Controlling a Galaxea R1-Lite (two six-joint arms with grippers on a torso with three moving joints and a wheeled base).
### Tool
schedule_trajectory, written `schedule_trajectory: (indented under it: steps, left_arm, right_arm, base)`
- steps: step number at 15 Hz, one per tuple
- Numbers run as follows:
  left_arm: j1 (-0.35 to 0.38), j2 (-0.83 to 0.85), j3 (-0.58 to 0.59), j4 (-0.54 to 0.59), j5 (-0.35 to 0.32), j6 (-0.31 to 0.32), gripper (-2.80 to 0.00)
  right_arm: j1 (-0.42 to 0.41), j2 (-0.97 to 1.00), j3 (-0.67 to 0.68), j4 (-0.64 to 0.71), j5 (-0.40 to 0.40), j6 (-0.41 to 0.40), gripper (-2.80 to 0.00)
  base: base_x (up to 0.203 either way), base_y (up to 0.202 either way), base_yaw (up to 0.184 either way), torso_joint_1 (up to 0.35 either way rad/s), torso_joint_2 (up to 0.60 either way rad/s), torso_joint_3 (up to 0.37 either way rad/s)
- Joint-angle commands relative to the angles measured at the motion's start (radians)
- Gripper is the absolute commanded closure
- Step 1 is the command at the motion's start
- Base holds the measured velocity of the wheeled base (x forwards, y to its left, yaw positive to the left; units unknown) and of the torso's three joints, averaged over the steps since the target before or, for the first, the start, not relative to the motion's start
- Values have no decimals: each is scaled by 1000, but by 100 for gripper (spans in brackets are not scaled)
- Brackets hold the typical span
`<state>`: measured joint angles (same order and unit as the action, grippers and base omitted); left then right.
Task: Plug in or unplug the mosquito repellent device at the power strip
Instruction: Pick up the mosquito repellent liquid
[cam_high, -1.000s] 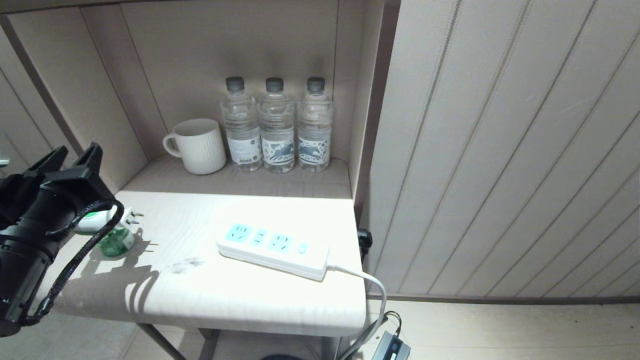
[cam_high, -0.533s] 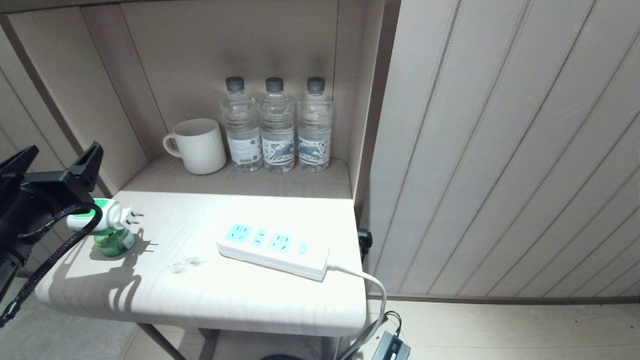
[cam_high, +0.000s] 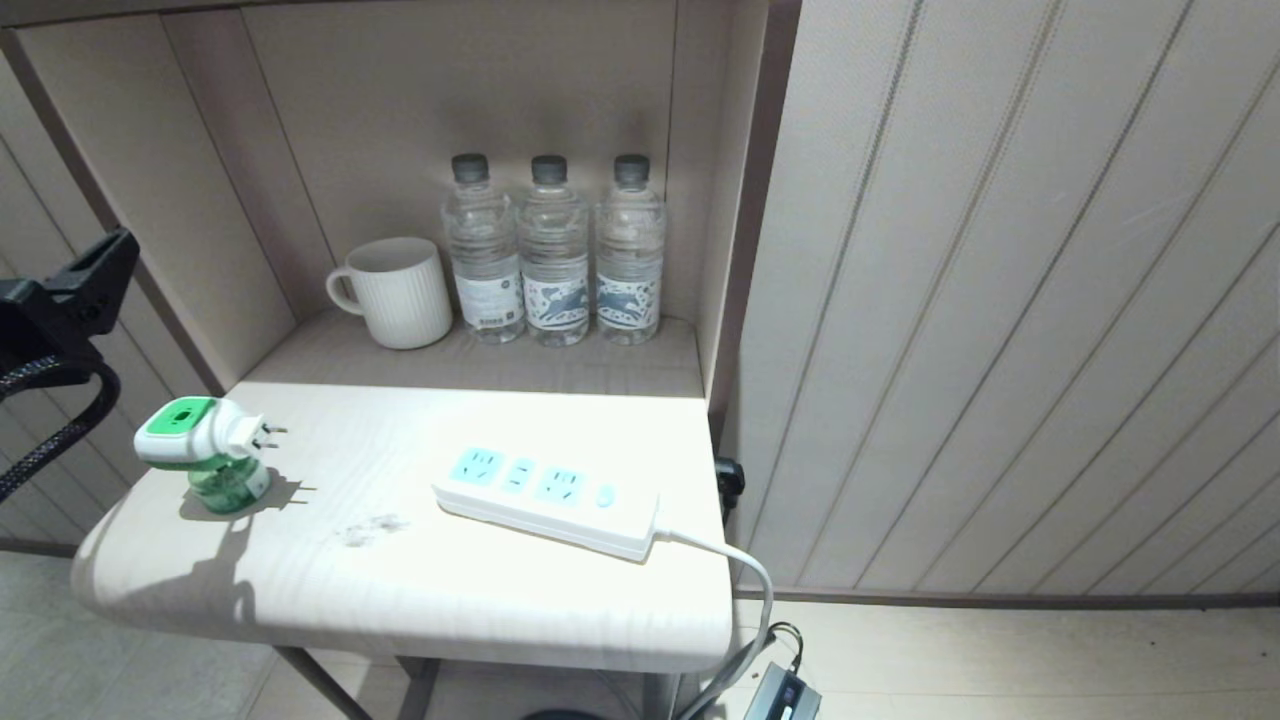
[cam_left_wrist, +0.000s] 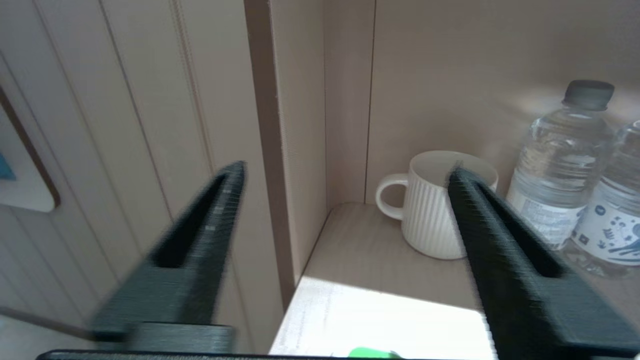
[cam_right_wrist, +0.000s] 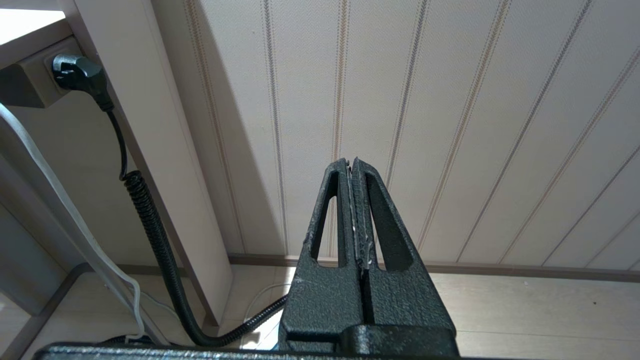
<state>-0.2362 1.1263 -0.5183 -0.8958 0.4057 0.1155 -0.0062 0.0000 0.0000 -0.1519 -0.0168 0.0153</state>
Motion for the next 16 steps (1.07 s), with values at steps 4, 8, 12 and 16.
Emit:
schedule_trajectory:
  steps: [4, 8, 12, 16]
  left_arm:
    - [0, -103, -164, 212, 37, 0, 0]
    - [-1, -172, -402, 657, 33, -10, 0]
    - [-5, -155, -643, 1318, -147, -19, 0]
    - [-6, 67, -911, 1921, -391, -20, 0]
  right_arm:
    - [0, 1, 0, -1, 0, 0, 0]
    - [0, 2, 0, -1, 0, 0, 0]
    - [0, 2, 0, -1, 0, 0, 0]
    - [0, 2, 0, -1, 0, 0, 0]
  base:
    - [0, 0, 0, 0, 0, 0]
    - [0, 0, 0, 0, 0, 0]
    - [0, 0, 0, 0, 0, 0]
    - [0, 0, 0, 0, 0, 0]
